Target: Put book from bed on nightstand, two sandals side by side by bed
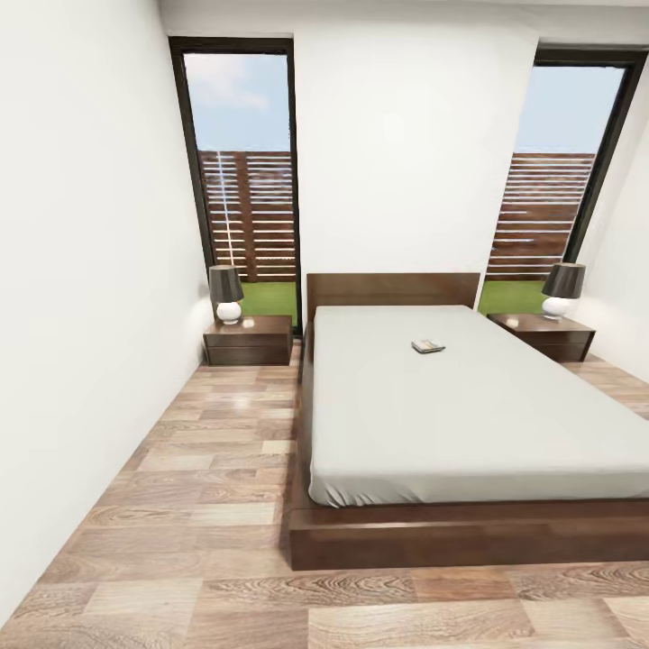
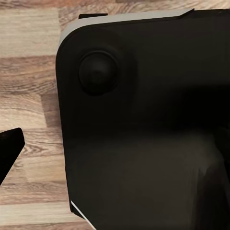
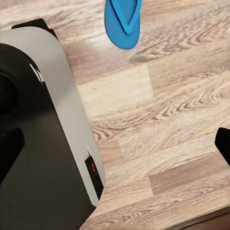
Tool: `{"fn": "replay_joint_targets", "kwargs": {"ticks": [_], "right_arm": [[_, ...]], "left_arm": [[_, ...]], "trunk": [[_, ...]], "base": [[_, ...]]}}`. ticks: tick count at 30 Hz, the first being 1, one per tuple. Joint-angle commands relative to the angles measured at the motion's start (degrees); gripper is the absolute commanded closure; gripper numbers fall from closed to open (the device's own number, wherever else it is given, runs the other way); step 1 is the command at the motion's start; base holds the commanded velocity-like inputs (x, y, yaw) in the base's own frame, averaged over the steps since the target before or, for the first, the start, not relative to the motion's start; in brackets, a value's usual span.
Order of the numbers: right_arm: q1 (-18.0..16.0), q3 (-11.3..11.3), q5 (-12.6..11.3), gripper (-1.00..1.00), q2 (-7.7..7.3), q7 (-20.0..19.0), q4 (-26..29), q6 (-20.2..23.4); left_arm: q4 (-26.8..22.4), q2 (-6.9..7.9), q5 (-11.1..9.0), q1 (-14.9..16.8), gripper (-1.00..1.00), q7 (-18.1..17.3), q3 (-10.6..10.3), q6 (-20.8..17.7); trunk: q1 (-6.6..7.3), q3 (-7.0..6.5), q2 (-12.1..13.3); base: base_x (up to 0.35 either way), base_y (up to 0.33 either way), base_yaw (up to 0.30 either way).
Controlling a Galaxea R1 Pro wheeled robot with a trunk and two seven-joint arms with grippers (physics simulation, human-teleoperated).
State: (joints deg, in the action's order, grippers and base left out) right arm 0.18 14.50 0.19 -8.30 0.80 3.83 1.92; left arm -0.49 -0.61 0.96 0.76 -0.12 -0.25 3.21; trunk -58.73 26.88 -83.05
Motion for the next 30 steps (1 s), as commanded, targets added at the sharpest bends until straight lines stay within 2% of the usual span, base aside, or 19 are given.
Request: {"fn": "replay_joint_targets", "kwargs": {"ticks": [1, 15, 24, 27, 28, 30], "right_arm": [[0.02, 0.16, 0.06, -1.0, 0.04, 0.17, 0.14, 0.22], [-0.01, 0.04, 0.2, -1.0, -0.01, 0.62, 0.21, 0.2], [-0.44, 0.22, -0.19, -1.0, -0.18, 0.74, 0.19, 0.43], [-1.35, 0.24, -0.22, -1.0, -0.25, 0.93, 0.18, 2.4], [-1.35, 0.24, -0.22, -1.0, -0.25, 0.93, 0.18, 2.4], [-2.18, 0.25, -0.21, -1.0, -0.32, 0.97, 0.21, 4.99]], "left_arm": [[0.05, 0.0, 0.12, 0.03, -1.0, -0.02, -0.01, 0.21], [0.02, 0.01, 0.17, 0.1, -1.0, 0.08, -0.05, -0.6], [0.04, 0.16, 0.18, 1.45, -1.0, -0.08, -0.17, -6.17], [0.04, 0.21, 0.18, 2.58, -1.0, -0.2, -0.18, -9.66], [0.04, 0.21, 0.18, 2.58, -1.0, -0.2, -0.18, -9.66], [0.03, 0.23, 0.15, 3.51, -1.0, -0.24, -0.18, -12.33]], "trunk": [[0.0, 0.05, -0.03], [0.0, 0.05, -0.03], [0.0, 0.05, -0.03], [0.0, 0.05, -0.03], [0.0, 0.05, -0.03], [0.0, 0.05, -0.03]], "base": [[0.0, 0.0, 0.0], [0.0, 0.0, 0.0], [0.0, 0.0, 0.0], [0.0, 0.0, 0.0], [0.0, 0.0, 0.0], [0.0, 0.0, 0.0]]}}
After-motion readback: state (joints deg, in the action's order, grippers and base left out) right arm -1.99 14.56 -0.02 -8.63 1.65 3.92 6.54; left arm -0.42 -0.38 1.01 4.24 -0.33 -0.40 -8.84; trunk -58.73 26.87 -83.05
